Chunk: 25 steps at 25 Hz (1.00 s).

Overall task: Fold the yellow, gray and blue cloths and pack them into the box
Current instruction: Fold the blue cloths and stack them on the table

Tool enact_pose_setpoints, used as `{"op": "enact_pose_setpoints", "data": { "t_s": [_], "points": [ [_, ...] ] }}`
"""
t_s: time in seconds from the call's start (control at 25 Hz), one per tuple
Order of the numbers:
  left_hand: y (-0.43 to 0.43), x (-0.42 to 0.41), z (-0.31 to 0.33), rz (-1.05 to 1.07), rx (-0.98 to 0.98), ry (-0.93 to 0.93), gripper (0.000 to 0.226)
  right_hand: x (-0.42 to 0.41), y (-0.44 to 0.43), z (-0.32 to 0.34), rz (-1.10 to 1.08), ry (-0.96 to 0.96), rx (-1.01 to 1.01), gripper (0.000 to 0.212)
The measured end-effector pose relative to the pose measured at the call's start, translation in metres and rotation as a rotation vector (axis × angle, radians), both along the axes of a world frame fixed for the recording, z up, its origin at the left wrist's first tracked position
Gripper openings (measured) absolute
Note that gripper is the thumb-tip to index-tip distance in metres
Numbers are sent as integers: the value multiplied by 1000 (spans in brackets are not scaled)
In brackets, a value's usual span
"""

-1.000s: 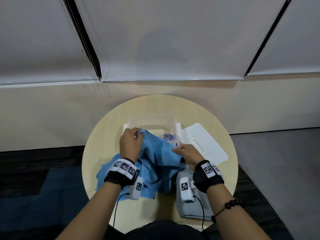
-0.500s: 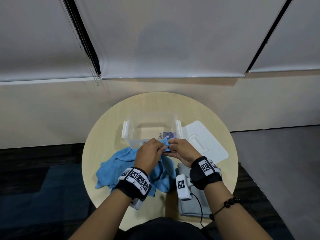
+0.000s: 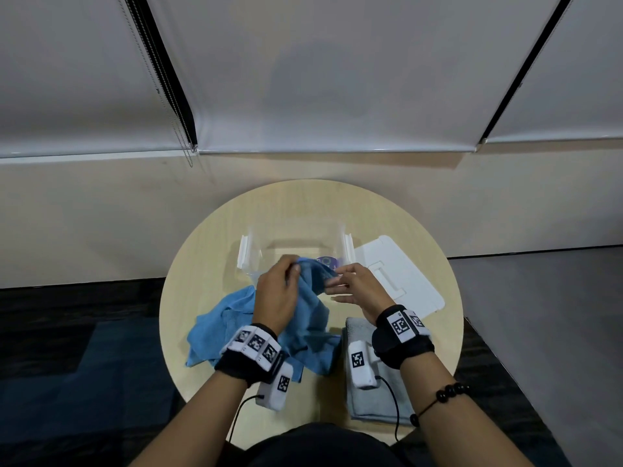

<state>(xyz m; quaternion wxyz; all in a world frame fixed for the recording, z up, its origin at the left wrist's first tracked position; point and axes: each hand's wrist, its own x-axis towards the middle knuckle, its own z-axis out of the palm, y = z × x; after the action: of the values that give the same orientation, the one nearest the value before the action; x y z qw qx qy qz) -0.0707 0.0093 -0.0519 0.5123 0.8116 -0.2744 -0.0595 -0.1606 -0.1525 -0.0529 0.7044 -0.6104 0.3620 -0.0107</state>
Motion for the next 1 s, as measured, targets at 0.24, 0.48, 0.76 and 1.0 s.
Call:
{"op": "enact_pose_setpoints", "data": {
  "t_s": [0.24, 0.48, 0.76, 1.0],
  "points": [
    [13, 24, 63, -55, -421, 216, 16, -2, 6, -12, 160, -162, -112, 37],
    [33, 46, 81, 160, -478, 227, 19, 11, 5, 24, 64, -541, 65, 19],
    [43, 61, 68, 273, -442, 250, 14, 16, 3, 63, 120, -588, -221, 28],
    [31, 41, 75, 34, -173, 27, 41, 7, 17, 80, 249, -557, -248, 27]
  ]
}}
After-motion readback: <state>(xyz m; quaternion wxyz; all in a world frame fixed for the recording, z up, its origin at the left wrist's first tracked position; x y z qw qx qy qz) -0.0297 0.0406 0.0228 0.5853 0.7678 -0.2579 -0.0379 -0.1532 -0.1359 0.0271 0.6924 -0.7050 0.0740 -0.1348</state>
